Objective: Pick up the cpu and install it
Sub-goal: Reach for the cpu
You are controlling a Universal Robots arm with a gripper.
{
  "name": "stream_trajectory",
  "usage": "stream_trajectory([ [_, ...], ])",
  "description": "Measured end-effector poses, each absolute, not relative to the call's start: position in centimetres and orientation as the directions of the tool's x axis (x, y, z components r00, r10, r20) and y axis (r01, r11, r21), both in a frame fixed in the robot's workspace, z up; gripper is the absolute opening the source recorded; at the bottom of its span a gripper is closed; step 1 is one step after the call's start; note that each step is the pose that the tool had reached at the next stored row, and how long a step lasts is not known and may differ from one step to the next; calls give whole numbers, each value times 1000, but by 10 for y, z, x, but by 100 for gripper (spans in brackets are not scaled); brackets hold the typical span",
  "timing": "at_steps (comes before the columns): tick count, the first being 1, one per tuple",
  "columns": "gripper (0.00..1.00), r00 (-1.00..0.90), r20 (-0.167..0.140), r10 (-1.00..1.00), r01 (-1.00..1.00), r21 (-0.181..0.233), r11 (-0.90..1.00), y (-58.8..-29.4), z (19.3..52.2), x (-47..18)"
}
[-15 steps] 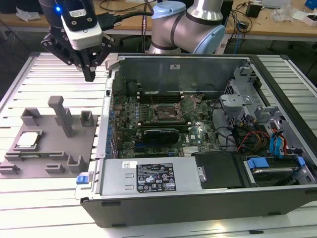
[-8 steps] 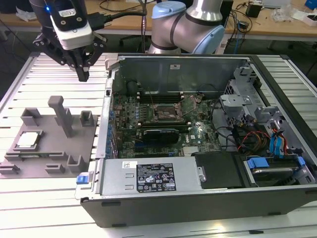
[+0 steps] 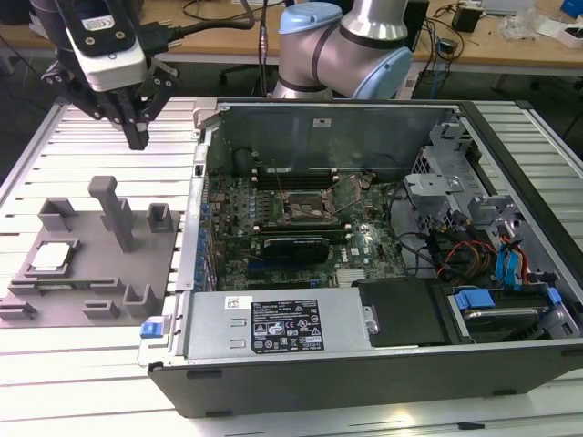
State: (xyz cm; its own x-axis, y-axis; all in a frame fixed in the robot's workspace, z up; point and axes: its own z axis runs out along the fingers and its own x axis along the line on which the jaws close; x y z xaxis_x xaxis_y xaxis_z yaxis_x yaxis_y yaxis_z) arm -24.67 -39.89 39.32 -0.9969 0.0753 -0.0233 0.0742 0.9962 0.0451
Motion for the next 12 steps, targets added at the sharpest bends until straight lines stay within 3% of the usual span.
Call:
stream_trajectory([
  [12,11,-997,-23,75,74,45,996,-399,393,-268],
])
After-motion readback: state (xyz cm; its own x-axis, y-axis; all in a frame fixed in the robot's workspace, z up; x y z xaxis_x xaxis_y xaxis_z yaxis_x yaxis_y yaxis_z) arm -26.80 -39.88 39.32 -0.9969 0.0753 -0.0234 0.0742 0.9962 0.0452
